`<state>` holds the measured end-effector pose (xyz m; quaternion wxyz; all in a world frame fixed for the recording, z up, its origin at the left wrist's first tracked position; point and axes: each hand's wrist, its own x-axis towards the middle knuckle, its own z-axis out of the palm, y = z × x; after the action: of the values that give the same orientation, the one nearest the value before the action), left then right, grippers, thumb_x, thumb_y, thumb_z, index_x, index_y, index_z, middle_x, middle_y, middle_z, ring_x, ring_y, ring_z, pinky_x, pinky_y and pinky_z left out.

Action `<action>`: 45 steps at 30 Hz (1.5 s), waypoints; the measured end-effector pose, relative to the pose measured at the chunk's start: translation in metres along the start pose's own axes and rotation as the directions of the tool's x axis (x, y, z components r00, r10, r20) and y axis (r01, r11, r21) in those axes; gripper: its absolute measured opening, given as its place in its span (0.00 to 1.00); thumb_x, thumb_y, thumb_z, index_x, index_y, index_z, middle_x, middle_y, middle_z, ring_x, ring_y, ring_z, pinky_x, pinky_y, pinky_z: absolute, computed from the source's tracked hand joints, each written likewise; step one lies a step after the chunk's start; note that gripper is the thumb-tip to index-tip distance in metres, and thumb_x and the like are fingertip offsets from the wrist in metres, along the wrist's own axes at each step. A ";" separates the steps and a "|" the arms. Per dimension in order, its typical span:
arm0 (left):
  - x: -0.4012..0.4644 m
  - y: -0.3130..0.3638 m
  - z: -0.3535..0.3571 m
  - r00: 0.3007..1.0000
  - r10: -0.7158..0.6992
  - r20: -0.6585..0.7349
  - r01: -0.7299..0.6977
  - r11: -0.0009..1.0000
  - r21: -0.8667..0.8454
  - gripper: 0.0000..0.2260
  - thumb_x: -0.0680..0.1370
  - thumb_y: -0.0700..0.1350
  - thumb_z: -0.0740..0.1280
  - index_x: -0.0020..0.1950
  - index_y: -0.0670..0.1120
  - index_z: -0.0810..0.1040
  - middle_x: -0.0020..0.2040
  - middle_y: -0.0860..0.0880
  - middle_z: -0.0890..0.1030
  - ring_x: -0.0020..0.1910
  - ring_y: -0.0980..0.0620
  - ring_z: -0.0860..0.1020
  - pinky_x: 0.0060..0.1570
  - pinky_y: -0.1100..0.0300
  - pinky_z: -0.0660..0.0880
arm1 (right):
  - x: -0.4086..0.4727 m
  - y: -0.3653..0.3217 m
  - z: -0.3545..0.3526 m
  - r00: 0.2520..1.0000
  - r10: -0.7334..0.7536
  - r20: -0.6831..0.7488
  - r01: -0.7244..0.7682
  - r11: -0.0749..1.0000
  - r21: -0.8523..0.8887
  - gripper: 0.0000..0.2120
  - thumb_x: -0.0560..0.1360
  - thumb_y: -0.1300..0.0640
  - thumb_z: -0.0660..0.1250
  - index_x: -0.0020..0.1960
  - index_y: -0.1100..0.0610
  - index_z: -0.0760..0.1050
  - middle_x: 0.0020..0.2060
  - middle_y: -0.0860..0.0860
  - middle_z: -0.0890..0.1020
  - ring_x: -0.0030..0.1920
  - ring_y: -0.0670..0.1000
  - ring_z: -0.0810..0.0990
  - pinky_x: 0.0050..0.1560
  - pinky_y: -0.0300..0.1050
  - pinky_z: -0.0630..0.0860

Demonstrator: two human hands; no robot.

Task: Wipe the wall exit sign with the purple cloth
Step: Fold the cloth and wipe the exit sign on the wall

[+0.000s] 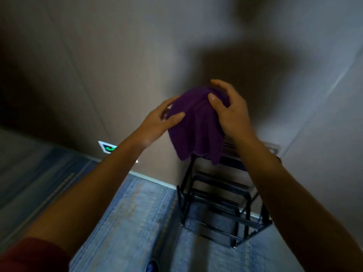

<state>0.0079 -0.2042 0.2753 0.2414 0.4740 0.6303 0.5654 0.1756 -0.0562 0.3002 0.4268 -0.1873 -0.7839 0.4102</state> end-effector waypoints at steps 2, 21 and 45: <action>-0.015 -0.011 -0.027 0.996 0.003 -0.091 -0.001 1.000 0.018 0.23 0.82 0.44 0.71 0.76 0.54 0.70 0.62 0.50 0.81 0.57 0.58 0.80 0.63 0.64 0.75 | 0.006 -0.004 0.034 0.996 -0.013 0.089 0.010 0.999 0.035 0.17 0.83 0.58 0.65 0.72 0.53 0.74 0.63 0.41 0.78 0.59 0.28 0.75 0.62 0.28 0.71; -0.036 -0.073 -0.238 0.826 0.081 -0.558 -0.138 0.988 -0.062 0.14 0.85 0.38 0.65 0.66 0.52 0.80 0.58 0.65 0.84 0.62 0.65 0.79 0.67 0.68 0.70 | 0.043 -0.010 0.261 0.864 -0.028 0.502 -0.075 0.980 0.184 0.24 0.78 0.64 0.71 0.72 0.51 0.73 0.66 0.42 0.79 0.65 0.36 0.77 0.68 0.36 0.72; 0.047 -0.199 -0.367 0.689 -0.465 -0.556 -0.134 0.672 -0.729 0.16 0.85 0.33 0.58 0.69 0.48 0.73 0.52 0.46 0.86 0.47 0.51 0.85 0.51 0.54 0.84 | 0.204 0.067 0.493 0.749 0.231 0.621 -0.647 0.455 0.612 0.18 0.80 0.64 0.65 0.68 0.50 0.78 0.58 0.47 0.85 0.55 0.46 0.83 0.61 0.42 0.78</action>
<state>-0.3851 -0.3236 0.1886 0.2027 0.0207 0.4408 0.8742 -0.3492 -0.1231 0.2041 0.1427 -0.0767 -0.5086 0.8456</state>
